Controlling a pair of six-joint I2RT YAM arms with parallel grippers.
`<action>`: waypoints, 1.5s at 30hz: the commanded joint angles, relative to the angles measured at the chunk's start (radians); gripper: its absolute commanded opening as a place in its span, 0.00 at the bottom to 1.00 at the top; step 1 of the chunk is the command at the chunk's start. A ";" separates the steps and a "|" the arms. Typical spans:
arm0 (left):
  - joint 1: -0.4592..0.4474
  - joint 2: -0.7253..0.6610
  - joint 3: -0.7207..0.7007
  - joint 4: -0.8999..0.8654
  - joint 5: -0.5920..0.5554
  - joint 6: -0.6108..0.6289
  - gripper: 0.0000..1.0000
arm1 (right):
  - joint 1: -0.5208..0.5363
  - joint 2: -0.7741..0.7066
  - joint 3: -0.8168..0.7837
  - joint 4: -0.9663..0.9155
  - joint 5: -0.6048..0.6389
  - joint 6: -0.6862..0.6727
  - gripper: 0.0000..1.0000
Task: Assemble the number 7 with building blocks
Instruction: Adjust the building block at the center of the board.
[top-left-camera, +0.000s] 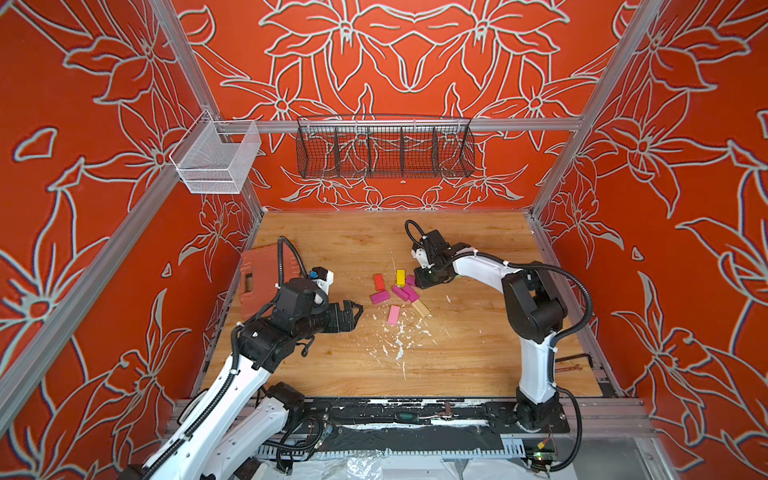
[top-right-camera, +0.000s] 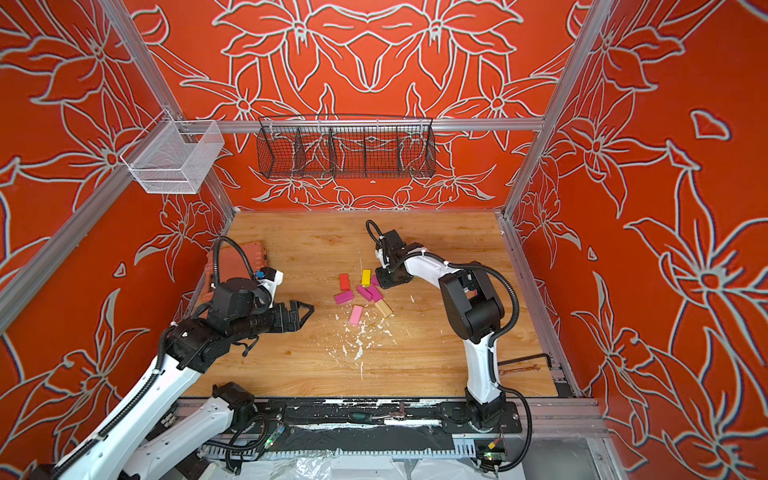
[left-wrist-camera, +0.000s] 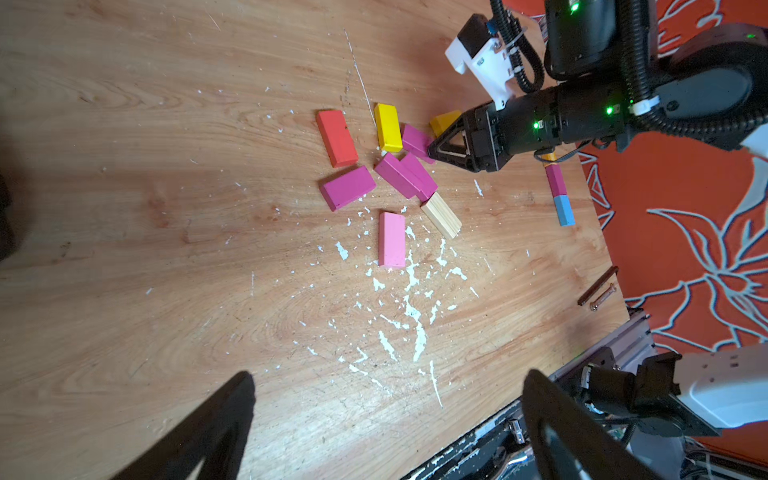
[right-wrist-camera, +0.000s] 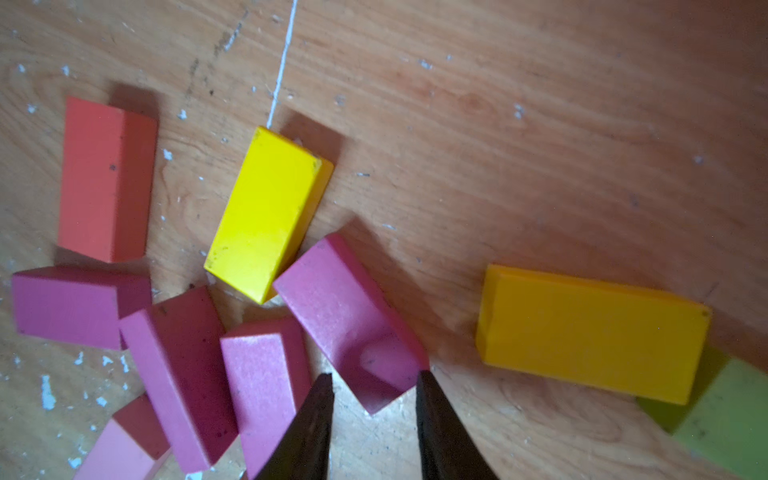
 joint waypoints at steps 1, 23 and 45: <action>-0.030 0.031 -0.006 0.060 0.014 -0.027 0.97 | 0.010 0.028 0.039 -0.016 0.034 -0.016 0.36; -0.043 0.013 -0.015 0.052 -0.047 -0.007 0.97 | 0.037 0.149 0.211 -0.105 0.044 -0.182 0.45; -0.043 0.112 0.004 0.080 -0.030 -0.006 0.97 | -0.065 -0.177 0.141 -0.183 -0.036 -0.188 0.65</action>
